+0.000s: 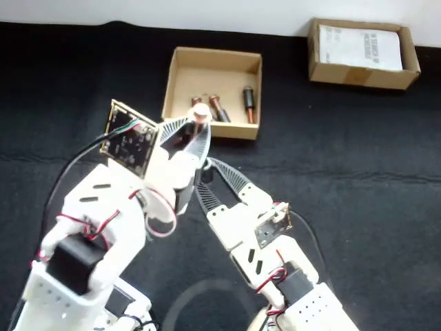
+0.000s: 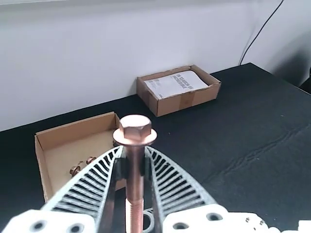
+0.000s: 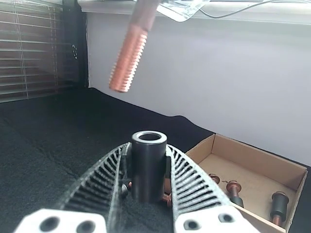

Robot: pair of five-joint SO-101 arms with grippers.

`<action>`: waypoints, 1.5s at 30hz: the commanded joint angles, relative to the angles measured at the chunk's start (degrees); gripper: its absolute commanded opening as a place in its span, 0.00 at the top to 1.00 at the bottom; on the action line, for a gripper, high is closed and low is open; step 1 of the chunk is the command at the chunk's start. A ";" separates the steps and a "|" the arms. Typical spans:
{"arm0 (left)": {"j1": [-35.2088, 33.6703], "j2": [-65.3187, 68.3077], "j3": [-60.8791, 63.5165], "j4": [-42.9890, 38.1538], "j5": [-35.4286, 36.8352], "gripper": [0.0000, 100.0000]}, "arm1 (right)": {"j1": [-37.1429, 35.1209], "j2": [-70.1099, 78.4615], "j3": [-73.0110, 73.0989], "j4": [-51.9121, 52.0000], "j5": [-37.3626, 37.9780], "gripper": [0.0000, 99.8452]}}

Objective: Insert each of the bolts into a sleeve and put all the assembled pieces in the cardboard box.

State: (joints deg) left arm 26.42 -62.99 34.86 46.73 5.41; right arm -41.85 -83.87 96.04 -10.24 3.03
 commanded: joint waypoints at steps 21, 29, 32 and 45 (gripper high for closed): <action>1.45 -0.84 12.26 -14.33 8.88 0.99 | 3.74 -0.92 7.78 0.22 0.18 0.99; 1.80 -0.40 12.44 -19.34 12.92 0.99 | 3.38 -1.01 7.78 0.22 0.18 0.99; 1.45 -0.40 12.44 -19.78 12.84 0.99 | 3.38 -1.01 7.78 0.22 0.18 0.99; -0.22 -0.84 21.23 -28.92 11.60 0.99 | 3.38 -1.27 7.78 1.27 0.18 0.99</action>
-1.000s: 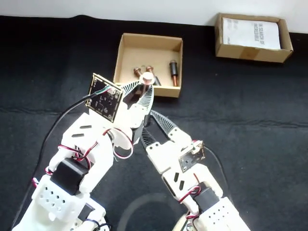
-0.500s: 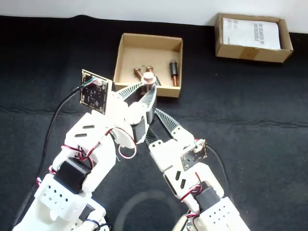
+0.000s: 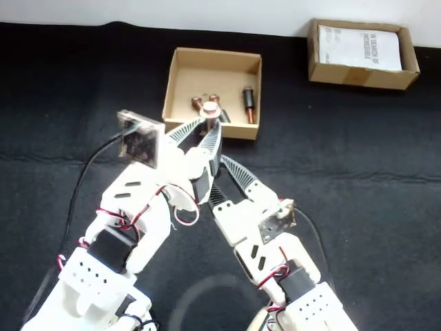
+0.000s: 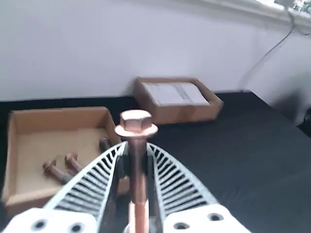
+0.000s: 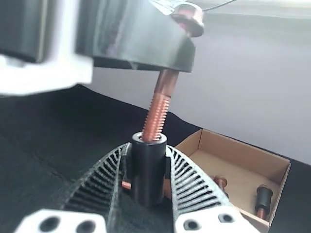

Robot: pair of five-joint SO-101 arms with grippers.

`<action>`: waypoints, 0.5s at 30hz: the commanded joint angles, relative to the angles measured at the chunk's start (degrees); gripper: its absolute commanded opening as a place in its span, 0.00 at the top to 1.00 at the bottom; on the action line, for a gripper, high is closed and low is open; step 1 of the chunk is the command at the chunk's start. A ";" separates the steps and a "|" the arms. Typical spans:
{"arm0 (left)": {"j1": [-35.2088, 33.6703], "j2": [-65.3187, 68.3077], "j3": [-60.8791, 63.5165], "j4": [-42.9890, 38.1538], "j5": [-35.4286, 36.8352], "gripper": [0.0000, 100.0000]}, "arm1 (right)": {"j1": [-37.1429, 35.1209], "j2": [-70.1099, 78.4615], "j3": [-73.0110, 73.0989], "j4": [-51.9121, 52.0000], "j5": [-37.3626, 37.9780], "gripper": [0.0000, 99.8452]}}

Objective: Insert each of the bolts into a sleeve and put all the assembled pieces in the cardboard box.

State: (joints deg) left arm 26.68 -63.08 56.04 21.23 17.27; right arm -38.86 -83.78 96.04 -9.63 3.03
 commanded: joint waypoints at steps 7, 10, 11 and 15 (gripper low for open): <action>-0.40 -0.75 1.27 -3.43 -0.09 0.99 | 0.48 -1.36 7.78 1.80 0.18 0.99; 0.31 -0.92 3.30 -3.43 0.53 0.99 | 0.66 -1.36 7.78 1.80 0.18 0.99; 0.84 -1.63 3.91 -3.43 1.41 0.99 | 0.66 -1.36 7.78 1.71 0.18 0.99; 3.56 -8.40 8.57 -3.43 1.93 0.99 | 2.07 -1.36 7.60 1.54 0.18 0.99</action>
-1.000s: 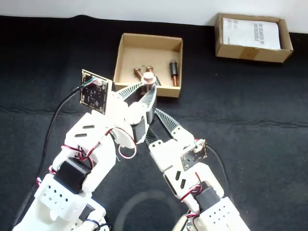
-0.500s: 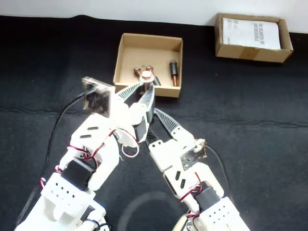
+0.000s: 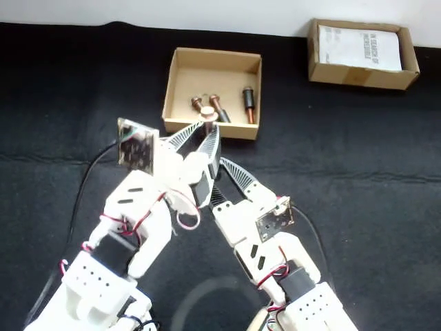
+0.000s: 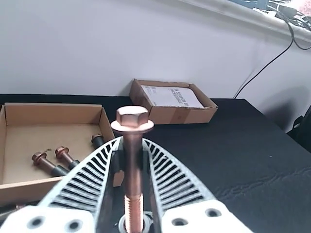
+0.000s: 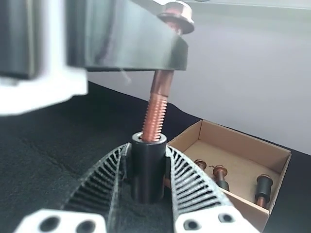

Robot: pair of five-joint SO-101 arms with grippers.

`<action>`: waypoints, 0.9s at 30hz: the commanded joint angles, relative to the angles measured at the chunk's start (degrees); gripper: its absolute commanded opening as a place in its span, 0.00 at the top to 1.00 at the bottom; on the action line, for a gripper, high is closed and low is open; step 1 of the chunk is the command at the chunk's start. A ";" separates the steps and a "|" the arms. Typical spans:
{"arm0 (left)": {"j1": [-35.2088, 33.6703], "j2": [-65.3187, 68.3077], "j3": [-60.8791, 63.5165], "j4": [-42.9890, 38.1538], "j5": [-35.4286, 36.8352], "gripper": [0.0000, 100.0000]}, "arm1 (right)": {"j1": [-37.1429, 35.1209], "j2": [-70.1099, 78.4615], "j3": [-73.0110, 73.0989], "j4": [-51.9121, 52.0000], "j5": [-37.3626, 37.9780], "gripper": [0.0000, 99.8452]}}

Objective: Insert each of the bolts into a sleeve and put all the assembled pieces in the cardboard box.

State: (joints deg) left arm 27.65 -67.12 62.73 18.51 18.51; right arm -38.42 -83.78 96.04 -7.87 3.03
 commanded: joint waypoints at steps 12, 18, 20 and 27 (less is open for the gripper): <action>12.97 -20.09 10.33 13.89 0.70 0.99 | 5.23 -1.27 6.29 -0.31 0.18 0.99; 8.75 -20.09 13.93 13.89 0.62 0.87 | 5.23 -1.36 4.79 0.75 0.18 0.99; 6.29 -20.09 14.11 13.89 0.88 0.84 | 5.23 -1.36 3.47 2.86 0.18 0.99; 1.01 -20.44 12.88 13.98 0.70 0.86 | 5.23 -1.10 1.98 4.18 0.18 0.99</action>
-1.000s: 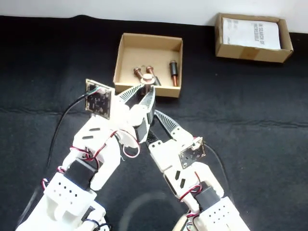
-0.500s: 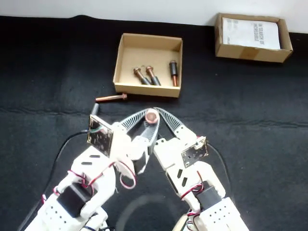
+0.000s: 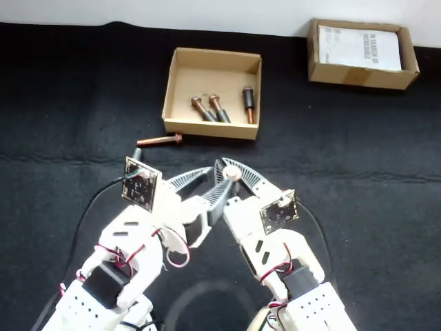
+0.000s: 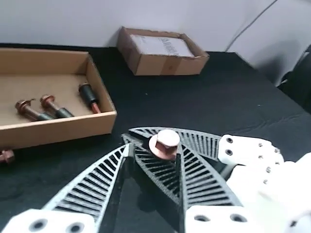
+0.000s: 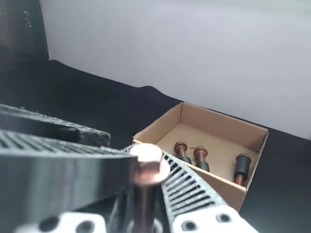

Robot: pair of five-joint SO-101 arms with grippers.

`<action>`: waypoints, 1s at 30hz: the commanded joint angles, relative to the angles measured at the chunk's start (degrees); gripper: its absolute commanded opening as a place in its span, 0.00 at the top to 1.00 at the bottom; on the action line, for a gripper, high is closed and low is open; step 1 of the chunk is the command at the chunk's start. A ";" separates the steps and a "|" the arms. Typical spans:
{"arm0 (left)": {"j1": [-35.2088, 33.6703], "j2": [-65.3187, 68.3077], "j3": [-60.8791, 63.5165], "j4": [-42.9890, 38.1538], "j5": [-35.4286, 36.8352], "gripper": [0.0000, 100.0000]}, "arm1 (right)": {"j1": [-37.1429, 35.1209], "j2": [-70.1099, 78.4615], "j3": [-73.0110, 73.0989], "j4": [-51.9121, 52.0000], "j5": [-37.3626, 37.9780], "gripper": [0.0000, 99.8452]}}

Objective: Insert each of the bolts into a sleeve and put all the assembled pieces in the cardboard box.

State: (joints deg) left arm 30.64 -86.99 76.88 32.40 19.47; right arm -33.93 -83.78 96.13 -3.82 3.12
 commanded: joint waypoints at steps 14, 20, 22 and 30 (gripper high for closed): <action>-5.23 -0.66 -12.00 7.74 -0.35 0.86 | 1.10 -1.01 2.07 0.22 0.26 0.99; -17.36 -0.66 -12.35 12.04 -0.26 0.86 | 4.70 -0.92 1.98 12.26 -1.32 0.99; -24.40 -0.66 -9.71 12.75 -0.26 0.86 | 6.46 -0.92 1.54 19.30 -3.78 0.99; -41.36 -0.84 2.77 12.66 0.00 0.86 | 7.08 -0.92 -2.59 32.40 1.49 0.99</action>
State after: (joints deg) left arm -7.08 -87.43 77.23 44.97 19.47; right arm -27.34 -83.87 95.78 25.54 1.45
